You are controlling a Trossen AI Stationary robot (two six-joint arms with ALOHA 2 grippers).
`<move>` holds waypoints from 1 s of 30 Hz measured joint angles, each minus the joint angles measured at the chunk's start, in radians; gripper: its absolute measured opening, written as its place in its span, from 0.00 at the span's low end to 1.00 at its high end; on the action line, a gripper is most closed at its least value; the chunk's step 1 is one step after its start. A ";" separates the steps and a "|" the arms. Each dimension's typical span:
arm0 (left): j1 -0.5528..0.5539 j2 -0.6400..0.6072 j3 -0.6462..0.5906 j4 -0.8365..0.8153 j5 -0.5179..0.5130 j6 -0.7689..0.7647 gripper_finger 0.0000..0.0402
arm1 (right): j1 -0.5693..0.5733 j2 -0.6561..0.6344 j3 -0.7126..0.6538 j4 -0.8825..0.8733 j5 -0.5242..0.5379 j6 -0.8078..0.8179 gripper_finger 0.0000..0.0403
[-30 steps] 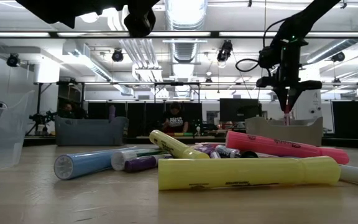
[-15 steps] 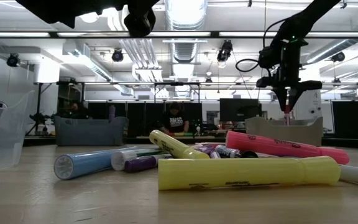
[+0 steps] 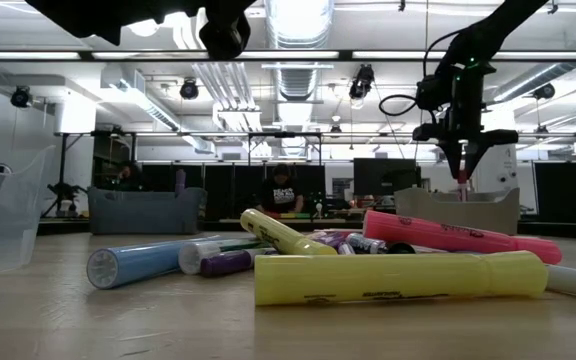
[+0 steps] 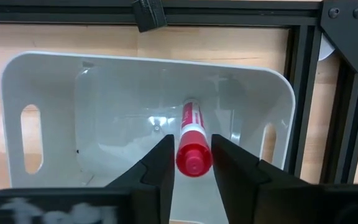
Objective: Pick & Place Markers
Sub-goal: Put the pink marker pen into the gray bin, then put the red marker pen into the gray bin
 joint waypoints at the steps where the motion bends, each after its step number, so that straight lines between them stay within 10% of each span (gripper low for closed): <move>1: -0.001 0.000 0.000 0.000 0.000 0.000 0.42 | 0.000 0.000 0.000 0.000 0.000 0.000 0.27; 30: -0.004 0.000 0.000 0.000 0.000 -0.001 0.42 | 0.000 0.000 0.012 -0.005 -0.007 0.003 0.36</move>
